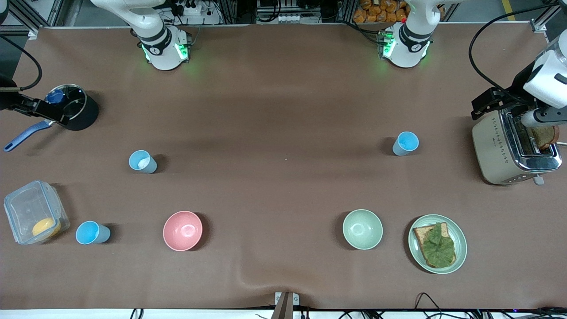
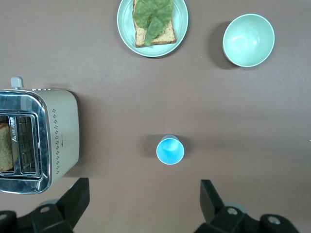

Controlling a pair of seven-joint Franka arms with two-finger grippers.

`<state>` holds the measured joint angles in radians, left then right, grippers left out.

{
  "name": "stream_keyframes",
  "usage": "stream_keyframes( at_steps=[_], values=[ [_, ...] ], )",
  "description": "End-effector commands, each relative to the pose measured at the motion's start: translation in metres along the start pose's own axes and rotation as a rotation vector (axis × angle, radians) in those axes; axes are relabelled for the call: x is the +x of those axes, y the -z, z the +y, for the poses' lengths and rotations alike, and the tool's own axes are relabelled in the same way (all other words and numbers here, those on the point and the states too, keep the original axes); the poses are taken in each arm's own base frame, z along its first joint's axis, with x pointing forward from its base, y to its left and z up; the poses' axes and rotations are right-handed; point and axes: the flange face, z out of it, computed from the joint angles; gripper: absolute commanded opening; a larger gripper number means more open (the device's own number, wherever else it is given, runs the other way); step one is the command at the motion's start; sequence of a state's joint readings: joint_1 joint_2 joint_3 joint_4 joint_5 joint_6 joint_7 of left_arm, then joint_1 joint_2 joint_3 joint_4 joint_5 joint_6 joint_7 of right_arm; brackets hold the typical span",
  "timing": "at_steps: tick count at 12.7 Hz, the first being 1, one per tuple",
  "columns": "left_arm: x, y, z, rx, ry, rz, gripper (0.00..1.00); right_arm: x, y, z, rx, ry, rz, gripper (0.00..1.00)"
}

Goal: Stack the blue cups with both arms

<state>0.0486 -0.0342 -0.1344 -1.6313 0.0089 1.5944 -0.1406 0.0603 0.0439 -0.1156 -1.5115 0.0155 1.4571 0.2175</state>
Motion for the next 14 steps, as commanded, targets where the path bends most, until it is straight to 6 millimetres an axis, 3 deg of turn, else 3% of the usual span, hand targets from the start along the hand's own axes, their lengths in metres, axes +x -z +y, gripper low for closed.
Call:
stream_keyframes(
  at_steps=[1,10,13,14],
  values=[
    [-0.001,0.005,-0.001,0.010,0.022,0.001,1.00,-0.001,0.002,0.006,-0.008,0.000,-0.003,1.00],
    [-0.001,0.005,0.000,0.010,0.020,0.001,1.00,-0.001,0.000,0.005,-0.012,-0.009,-0.005,1.00],
    [-0.001,0.005,-0.001,0.009,0.022,0.002,1.00,0.009,-0.012,0.015,-0.010,-0.033,-0.024,1.00],
    [-0.001,0.005,-0.001,0.010,0.022,0.001,1.00,0.019,-0.028,0.020,-0.016,-0.031,-0.058,1.00]
  ],
)
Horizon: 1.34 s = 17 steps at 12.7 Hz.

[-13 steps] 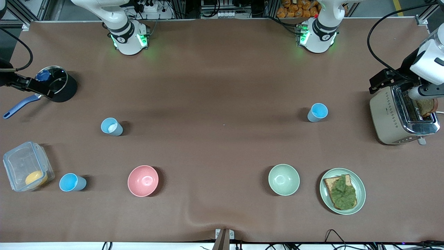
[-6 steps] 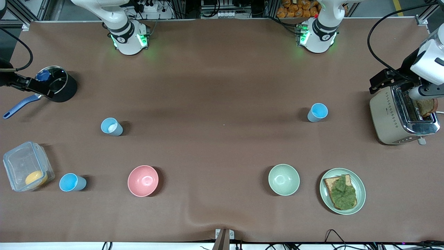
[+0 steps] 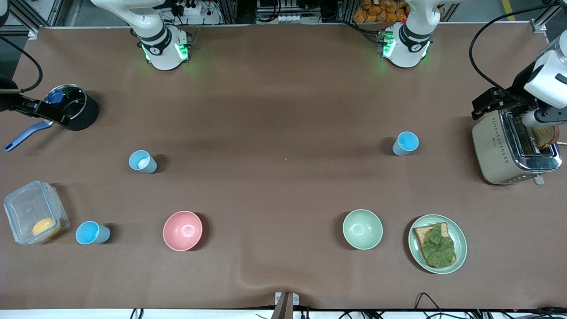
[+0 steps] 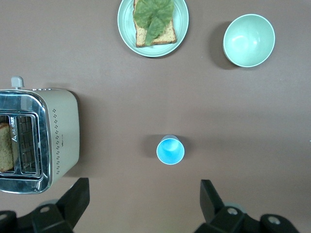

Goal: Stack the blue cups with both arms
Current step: 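Reach the right gripper down to the blue cup and close on it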

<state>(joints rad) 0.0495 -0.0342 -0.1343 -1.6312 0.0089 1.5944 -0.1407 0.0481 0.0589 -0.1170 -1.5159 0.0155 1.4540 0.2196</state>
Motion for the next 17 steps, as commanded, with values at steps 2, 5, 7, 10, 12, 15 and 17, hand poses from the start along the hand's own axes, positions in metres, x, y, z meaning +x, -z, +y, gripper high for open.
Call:
stream_keyframes(
  at_steps=[2,5,7,10,12,15,17],
  values=[
    [-0.001,0.005,-0.001,0.009,0.021,0.002,1.00,0.032,-0.048,0.023,-0.013,-0.041,-0.089,1.00],
    [-0.001,0.005,-0.001,0.009,0.021,0.002,1.00,0.063,-0.131,-0.009,-0.067,0.050,-0.217,1.00],
    [-0.001,0.005,-0.001,0.010,0.021,0.001,1.00,0.084,-0.189,-0.018,-0.078,0.070,-0.275,1.00],
    [-0.001,0.005,-0.001,0.010,0.021,0.001,1.00,0.090,-0.256,-0.014,-0.052,0.070,-0.247,1.00],
    [-0.001,0.005,-0.001,0.010,0.021,0.001,1.00,0.086,-0.294,-0.009,-0.008,0.085,-0.199,1.00],
    [-0.001,0.005,-0.001,0.010,0.021,0.001,1.00,0.079,-0.324,0.001,0.002,0.166,-0.202,1.00],
    [-0.001,0.005,-0.001,0.010,0.021,0.001,1.00,0.072,-0.342,0.004,0.001,0.179,-0.218,1.00]
  ],
)
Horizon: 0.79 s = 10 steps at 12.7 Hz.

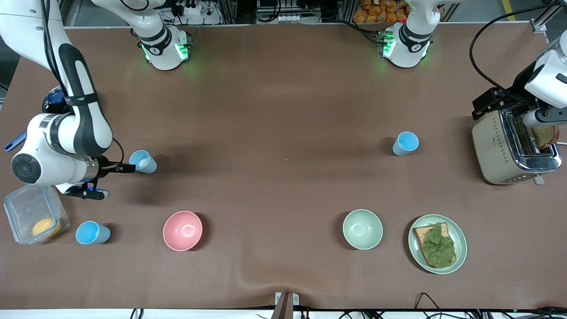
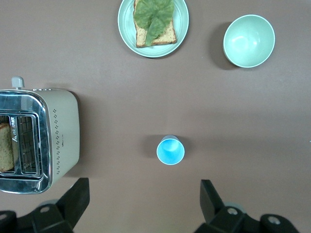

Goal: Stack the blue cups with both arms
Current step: 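Reach the right gripper down to the blue cup and close on it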

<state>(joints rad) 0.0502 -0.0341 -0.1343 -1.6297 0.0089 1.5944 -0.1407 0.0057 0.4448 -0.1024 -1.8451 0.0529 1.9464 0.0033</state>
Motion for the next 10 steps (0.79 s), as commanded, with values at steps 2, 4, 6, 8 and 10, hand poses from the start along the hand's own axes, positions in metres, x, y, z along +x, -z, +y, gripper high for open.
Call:
stream_keyframes(
  at_steps=[2,4,6,8,10],
  values=[
    [-0.001,0.004,0.000,0.010,0.020,0.000,1.00,-0.015,-0.023,0.003,0.020,0.041,0.006,1.00],
    [-0.001,0.004,0.000,0.010,0.020,0.000,1.00,-0.015,-0.026,0.001,0.020,0.063,-0.002,1.00],
    [-0.001,0.004,0.000,0.010,0.020,0.000,1.00,-0.016,-0.030,0.000,0.019,0.066,-0.015,0.60],
    [-0.001,0.004,0.000,0.010,0.020,0.000,1.00,-0.016,-0.032,0.000,0.019,0.063,-0.020,0.28],
    [-0.001,0.004,0.000,0.010,0.020,0.000,1.00,-0.016,-0.034,0.000,0.019,0.058,-0.028,0.08]
  ],
)
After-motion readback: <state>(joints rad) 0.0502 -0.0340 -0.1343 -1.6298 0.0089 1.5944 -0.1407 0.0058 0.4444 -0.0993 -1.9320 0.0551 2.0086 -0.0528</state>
